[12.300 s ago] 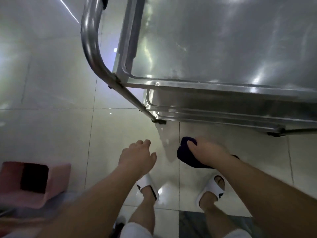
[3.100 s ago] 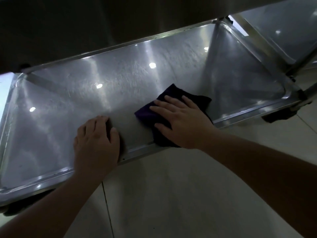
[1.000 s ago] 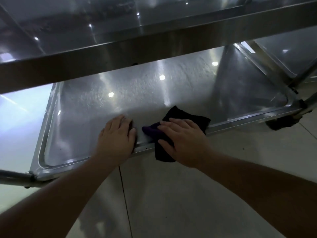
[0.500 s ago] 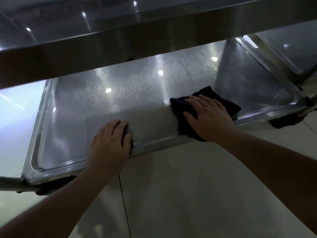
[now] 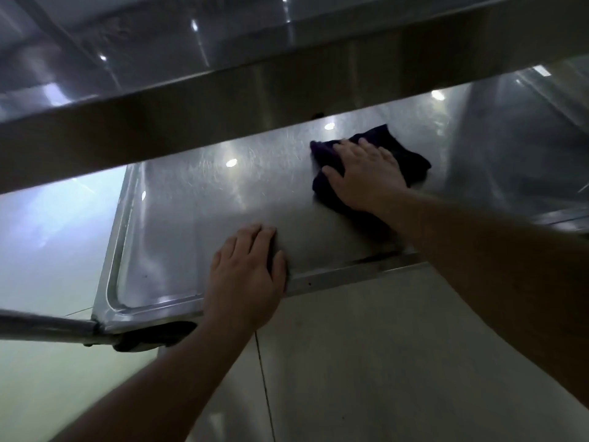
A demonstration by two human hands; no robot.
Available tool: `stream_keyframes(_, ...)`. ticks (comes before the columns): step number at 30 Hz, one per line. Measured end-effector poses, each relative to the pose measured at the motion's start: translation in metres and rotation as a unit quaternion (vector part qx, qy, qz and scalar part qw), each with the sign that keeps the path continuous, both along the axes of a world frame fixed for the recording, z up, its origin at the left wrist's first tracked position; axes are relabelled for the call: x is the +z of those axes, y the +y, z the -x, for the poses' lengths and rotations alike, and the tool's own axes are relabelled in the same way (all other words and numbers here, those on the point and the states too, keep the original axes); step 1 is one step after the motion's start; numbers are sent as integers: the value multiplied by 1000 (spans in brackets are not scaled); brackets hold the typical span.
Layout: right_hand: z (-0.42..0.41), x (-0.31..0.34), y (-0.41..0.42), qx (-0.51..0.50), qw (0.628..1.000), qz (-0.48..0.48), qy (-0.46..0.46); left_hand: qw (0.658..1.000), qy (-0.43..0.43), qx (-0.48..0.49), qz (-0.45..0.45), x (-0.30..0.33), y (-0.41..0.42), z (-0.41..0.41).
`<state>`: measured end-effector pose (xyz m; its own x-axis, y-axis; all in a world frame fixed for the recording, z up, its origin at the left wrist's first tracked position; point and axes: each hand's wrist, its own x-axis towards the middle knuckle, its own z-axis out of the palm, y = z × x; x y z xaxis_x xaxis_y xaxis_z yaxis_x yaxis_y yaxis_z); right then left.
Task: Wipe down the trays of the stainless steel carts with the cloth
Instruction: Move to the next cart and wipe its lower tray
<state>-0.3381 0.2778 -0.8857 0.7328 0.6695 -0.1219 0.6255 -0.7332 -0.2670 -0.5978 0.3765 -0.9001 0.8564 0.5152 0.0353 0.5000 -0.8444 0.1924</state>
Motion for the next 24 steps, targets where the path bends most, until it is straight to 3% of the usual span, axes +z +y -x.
stream_keyframes(3,43,-2,-4,110,993,-28,-5,998,-21,29,42,4,0,-1)
stream_keyframes(7,99,-1,-37,213,976,-35,9,980,-95,72,162,13,6,-3)
stream_keyframes(11,131,11,-66,239,971,-13,-32,971,-45,48,228,31,11,0)
stream_keyframes(14,151,26,-70,232,971,7,-54,975,-3,16,220,43,12,9)
stream_keyframes(20,142,70,-47,189,972,78,115,979,5,-13,203,63,21,36)
stream_keyframes(24,152,105,-41,93,963,113,225,971,26,3,238,89,22,58)
